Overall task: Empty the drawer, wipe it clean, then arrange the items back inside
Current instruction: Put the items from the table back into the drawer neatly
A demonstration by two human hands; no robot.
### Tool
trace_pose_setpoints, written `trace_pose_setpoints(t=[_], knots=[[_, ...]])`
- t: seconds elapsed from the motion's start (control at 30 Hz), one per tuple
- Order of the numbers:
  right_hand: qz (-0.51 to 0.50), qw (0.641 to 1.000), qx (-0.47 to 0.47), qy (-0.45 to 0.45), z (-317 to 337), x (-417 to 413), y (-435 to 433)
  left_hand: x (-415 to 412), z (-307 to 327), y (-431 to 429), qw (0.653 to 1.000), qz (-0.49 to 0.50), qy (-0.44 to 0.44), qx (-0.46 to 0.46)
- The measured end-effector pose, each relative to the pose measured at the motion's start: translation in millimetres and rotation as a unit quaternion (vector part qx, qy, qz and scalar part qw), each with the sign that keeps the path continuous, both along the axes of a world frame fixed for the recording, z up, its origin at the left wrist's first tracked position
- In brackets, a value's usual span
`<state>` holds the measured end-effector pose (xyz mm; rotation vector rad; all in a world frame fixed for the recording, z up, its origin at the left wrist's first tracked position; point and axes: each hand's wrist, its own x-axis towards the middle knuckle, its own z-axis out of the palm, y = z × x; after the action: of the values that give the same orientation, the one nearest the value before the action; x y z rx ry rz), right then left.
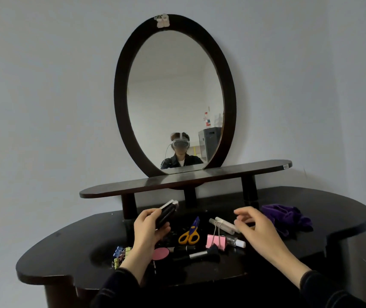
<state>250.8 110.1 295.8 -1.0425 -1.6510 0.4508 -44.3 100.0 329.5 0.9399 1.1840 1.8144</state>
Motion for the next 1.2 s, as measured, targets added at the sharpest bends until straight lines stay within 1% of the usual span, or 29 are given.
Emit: trace_pose_setpoints(t=[0.03,0.07,0.1,0.13,0.2,0.27,0.33,0.4,0.43,0.47,0.5,0.53,0.57,0.67,0.77,0.8,0.83,0.87,0.9,0.97,1.0,1.03,1.07,1.1,1.17,1.2], knots=[[-0.021,0.999,0.024,0.008,6.4,-4.0,-0.3,-3.1,-2.7,-5.7,0.999,-0.020,-0.048,0.008],[-0.036,0.998,0.052,-0.002,13.7,-10.4,-0.3,-5.6,-6.6,-10.9,0.997,-0.033,-0.067,0.021],[-0.040,0.996,0.079,-0.027,22.2,-18.5,0.0,-6.4,-10.6,-15.9,0.997,-0.036,-0.060,0.038],[-0.036,0.992,0.100,-0.067,31.6,-28.2,1.1,-6.3,-14.2,-19.5,0.997,-0.029,-0.029,0.062],[-0.025,0.972,0.128,-0.195,49.6,-50.9,9.8,-4.6,-18.1,-24.2,0.991,0.011,0.064,0.114],[-0.020,0.927,0.126,-0.353,65.4,-72.4,26.5,-0.2,-17.3,-23.7,0.978,0.064,0.133,0.145],[-0.009,0.875,0.086,-0.477,76.4,-90.7,40.6,4.2,-18.3,-23.4,0.963,0.113,0.187,0.155],[0.005,0.820,0.051,-0.569,78.6,-106.8,48.7,5.4,-21.0,-23.9,0.946,0.155,0.242,0.149],[0.013,0.790,0.041,-0.611,75.8,-114.4,51.5,4.7,-22.7,-24.4,0.942,0.167,0.252,0.142],[0.021,0.763,0.034,-0.645,70.6,-121.5,54.3,3.2,-24.0,-25.1,0.942,0.175,0.249,0.139],[0.026,0.744,0.025,-0.667,64.5,-127.4,56.9,1.9,-24.4,-25.5,0.944,0.181,0.238,0.139],[0.030,0.733,0.016,-0.679,59.4,-132.1,59.0,0.9,-24.7,-25.7,0.946,0.189,0.225,0.140],[0.035,0.732,0.011,-0.681,55.7,-135.9,60.9,0.0,-25.3,-25.7,0.945,0.200,0.218,0.139],[0.035,0.747,0.039,-0.663,54.2,-143.3,67.3,-1.2,-26.5,-25.4,0.941,0.227,0.216,0.129],[0.017,0.742,0.074,-0.666,60.9,-146.2,69.7,-1.5,-26.6,-25.0,0.939,0.236,0.221,0.118],[0.008,0.751,0.080,-0.655,63.5,-145.4,71.0,-1.7,-26.4,-24.8,0.937,0.241,0.226,0.112],[-0.004,0.769,0.082,-0.633,66.3,-143.9,72.3,-1.9,-26.5,-24.7,0.936,0.246,0.229,0.105],[-0.017,0.800,0.078,-0.594,69.5,-142.1,74.5,-2.0,-26.3,-25.0,0.936,0.249,0.229,0.096],[-0.028,0.844,0.067,-0.531,72.7,-139.8,76.4,-2.4,-26.2,-25.1,0.936,0.252,0.227,0.088],[-0.020,0.940,0.023,-0.341,77.7,-136.5,78.3,-2.3,-25.2,-25.5,0.938,0.258,0.218,0.080],[0.000,0.971,-0.008,-0.240,78.1,-136.0,78.5,-2.2,-24.9,-25.7,0.938,0.259,0.215,0.079],[0.029,0.986,-0.041,-0.158,77.4,-135.9,78.5,-1.9,-24.6,-25.7,0.939,0.258,0.215,0.079],[0.055,0.990,-0.076,-0.106,75.7,-135.1,78.8,-1.8,-24.4,-25.9,0.938,0.258,0.218,0.080],[0.076,0.987,-0.113,-0.084,73.4,-133.9,78.0,-1.5,-24.0,-25.8,0.937,0.257,0.221,0.080],[0.104,0.973,-0.185,-0.088,68.0,-131.3,73.8,-1.4,-23.9,-26.4,0.937,0.256,0.226,0.081],[0.109,0.968,-0.205,-0.095,66.6,-129.8,72.1,-1.6,-24.1,-26.2,0.937,0.253,0.227,0.083]])
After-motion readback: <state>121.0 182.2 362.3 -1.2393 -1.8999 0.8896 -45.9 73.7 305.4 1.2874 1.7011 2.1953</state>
